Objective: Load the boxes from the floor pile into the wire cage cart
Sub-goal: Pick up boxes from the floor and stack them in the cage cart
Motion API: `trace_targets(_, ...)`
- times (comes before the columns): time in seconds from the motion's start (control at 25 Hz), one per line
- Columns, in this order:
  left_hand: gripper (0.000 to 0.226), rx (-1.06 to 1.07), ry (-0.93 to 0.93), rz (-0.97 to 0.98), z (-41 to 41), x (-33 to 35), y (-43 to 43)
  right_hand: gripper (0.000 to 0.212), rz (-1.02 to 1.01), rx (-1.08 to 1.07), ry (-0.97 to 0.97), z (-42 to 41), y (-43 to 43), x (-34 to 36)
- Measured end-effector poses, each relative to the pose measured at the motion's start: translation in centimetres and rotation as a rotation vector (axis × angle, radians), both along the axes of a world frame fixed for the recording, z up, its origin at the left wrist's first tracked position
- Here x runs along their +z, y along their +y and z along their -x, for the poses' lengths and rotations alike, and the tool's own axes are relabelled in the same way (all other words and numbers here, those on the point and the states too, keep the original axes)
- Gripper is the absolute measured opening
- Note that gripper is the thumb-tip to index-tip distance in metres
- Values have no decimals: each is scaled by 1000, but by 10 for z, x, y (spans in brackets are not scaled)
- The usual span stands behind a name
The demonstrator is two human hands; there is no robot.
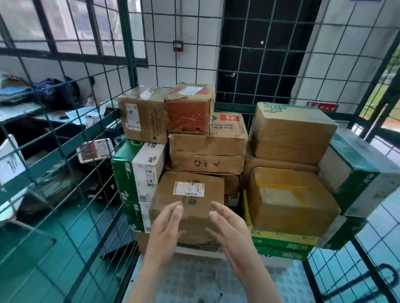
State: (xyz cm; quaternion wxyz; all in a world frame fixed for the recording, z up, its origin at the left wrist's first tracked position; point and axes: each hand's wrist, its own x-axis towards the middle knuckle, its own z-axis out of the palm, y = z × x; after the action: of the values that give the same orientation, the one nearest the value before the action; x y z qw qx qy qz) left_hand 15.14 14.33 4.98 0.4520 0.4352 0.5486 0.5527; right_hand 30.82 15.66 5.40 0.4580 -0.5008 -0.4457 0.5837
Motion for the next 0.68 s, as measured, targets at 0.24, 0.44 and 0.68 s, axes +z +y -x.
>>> trace_targets(0.24,48,126,-23,30,-32,-11,-100,42,25,134,-44,-37,-73,-16)
trace_targets(0.44,27,249,1,88,-52,-24,-181,43,77,234,-30,-53,-132,-39)
trace_targets(0.68,32,484,-9,180,-38,-31,-268,39,147,425,-21,-38,-197,-52)
